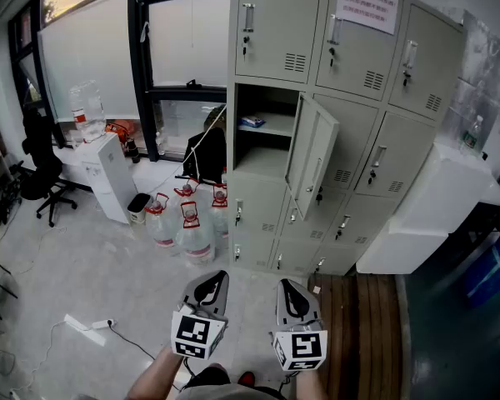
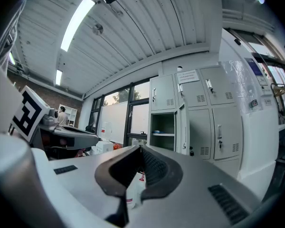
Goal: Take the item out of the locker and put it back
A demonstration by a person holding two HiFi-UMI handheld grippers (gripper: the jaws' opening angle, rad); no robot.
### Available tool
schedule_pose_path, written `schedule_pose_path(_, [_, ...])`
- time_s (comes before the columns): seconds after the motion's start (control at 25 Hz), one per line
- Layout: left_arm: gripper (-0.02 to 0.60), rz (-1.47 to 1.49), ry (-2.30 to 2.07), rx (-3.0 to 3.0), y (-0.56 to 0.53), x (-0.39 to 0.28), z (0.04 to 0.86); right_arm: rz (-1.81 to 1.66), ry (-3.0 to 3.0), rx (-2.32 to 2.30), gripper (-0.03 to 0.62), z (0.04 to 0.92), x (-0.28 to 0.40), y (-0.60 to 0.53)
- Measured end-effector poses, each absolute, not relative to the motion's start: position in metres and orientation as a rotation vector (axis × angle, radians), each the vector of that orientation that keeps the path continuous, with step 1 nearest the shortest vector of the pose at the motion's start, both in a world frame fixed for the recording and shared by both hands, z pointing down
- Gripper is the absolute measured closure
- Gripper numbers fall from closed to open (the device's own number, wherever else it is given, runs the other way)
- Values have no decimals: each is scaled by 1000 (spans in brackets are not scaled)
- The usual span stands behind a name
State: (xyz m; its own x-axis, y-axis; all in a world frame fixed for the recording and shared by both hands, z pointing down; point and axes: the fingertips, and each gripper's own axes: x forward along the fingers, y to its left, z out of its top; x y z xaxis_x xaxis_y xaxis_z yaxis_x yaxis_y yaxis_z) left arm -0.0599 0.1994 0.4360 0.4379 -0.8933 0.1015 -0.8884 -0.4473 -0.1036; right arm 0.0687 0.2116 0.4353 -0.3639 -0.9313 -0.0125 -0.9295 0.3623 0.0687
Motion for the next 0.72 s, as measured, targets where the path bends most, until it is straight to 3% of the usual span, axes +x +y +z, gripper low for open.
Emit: schedule_pose_path(0.72, [558,-239,1662,-2631,172,-49,446,-48,-2572,1754,576,445,88,182])
